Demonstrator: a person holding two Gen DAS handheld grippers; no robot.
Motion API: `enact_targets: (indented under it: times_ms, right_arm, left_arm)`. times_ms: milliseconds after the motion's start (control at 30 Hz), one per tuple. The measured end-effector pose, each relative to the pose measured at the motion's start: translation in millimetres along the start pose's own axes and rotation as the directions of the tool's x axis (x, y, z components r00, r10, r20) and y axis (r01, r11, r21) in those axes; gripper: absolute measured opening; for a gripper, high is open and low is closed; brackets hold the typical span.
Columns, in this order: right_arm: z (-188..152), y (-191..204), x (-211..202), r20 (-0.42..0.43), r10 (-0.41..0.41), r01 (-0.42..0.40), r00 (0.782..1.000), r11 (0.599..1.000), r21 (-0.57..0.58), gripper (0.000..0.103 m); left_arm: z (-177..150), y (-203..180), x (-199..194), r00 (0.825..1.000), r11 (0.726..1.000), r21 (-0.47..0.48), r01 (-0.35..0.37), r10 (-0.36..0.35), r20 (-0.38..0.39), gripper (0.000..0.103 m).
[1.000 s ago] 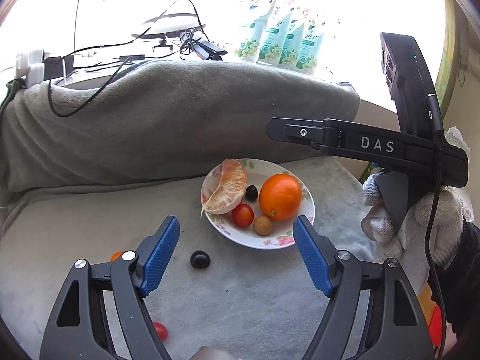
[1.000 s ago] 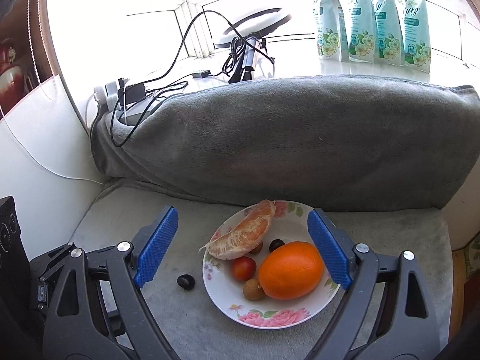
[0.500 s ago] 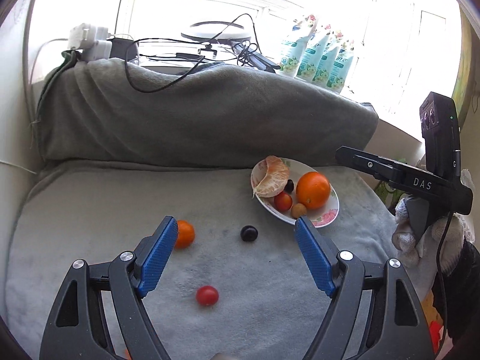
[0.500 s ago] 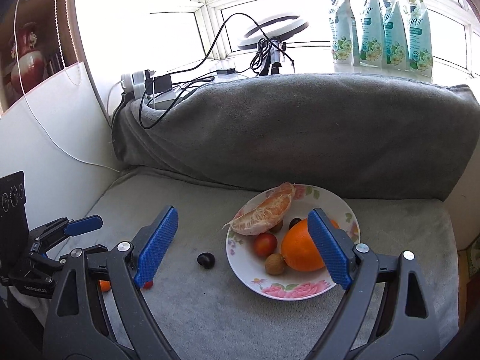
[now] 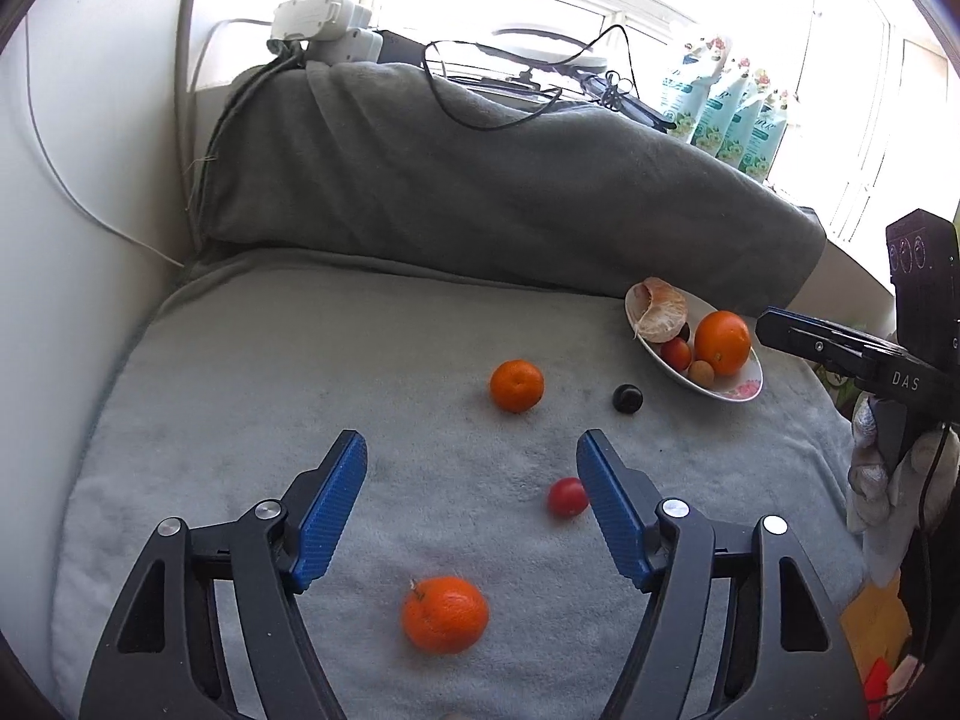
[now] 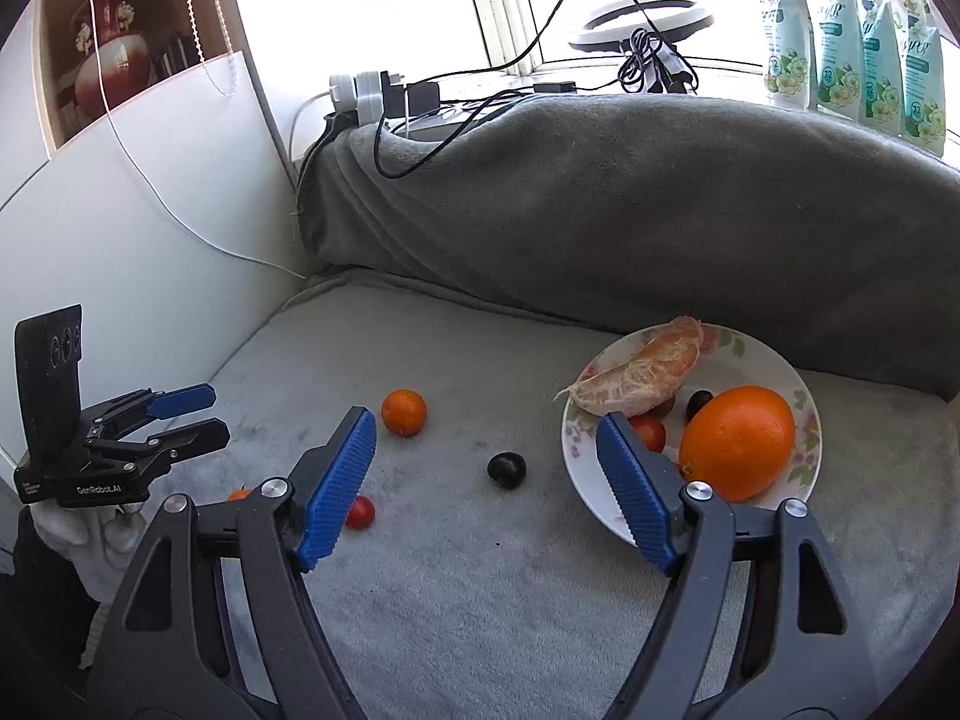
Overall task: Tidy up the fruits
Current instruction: 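Grasp a mandarin with the left gripper while the right gripper grasps a red tomato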
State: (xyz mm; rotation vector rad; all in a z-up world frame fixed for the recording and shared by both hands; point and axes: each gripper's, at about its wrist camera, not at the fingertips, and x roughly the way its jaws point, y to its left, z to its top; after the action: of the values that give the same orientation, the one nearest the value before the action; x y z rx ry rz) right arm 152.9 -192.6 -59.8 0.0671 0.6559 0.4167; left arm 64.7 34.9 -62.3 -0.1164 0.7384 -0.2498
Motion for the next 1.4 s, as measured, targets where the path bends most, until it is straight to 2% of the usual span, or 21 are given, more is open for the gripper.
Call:
enact_targets:
  times_ms: [167, 300, 367, 633, 800, 1400]
  right_arm:
    - [-11, 19, 19, -0.061, 0.046, -0.049, 0.997, 0.998, -0.04, 0.065]
    - [-21, 36, 37, -0.116, 0.075, -0.085, 0.99, 0.993, -0.079, 0.06]
    - [-27, 43, 46, -0.145, 0.081, -0.095, 0.986, 0.991, -0.092, 0.052]
    - [-47, 68, 76, -0.23, 0.104, -0.137, 0.968, 0.981, -0.137, 0.045]
    - [-55, 83, 91, -0.262, 0.078, -0.132, 0.962, 0.972, -0.195, 0.042]
    - [-59, 86, 114, -0.302, 0.053, -0.118, 0.952, 0.972, -0.202, 0.03]
  left_arm:
    - [-19, 11, -1, 0.999, 0.999, -0.033, -0.006, 0.005, -0.038, 0.064]
    - [-35, 16, 0, 0.998, 0.997, -0.075, 0.007, -0.011, -0.062, 0.057]
    - [-42, 17, 1, 0.997, 0.996, -0.087, 0.005, -0.011, -0.072, 0.056]
    - [-61, 16, 9, 0.994, 0.995, -0.095, -0.005, -0.005, -0.108, 0.054]
    - [-65, 15, 14, 0.992, 0.996, -0.086, -0.006, -0.005, -0.124, 0.049]
    - [-69, 16, 20, 0.989, 0.996, -0.086, 0.011, -0.024, -0.146, 0.04]
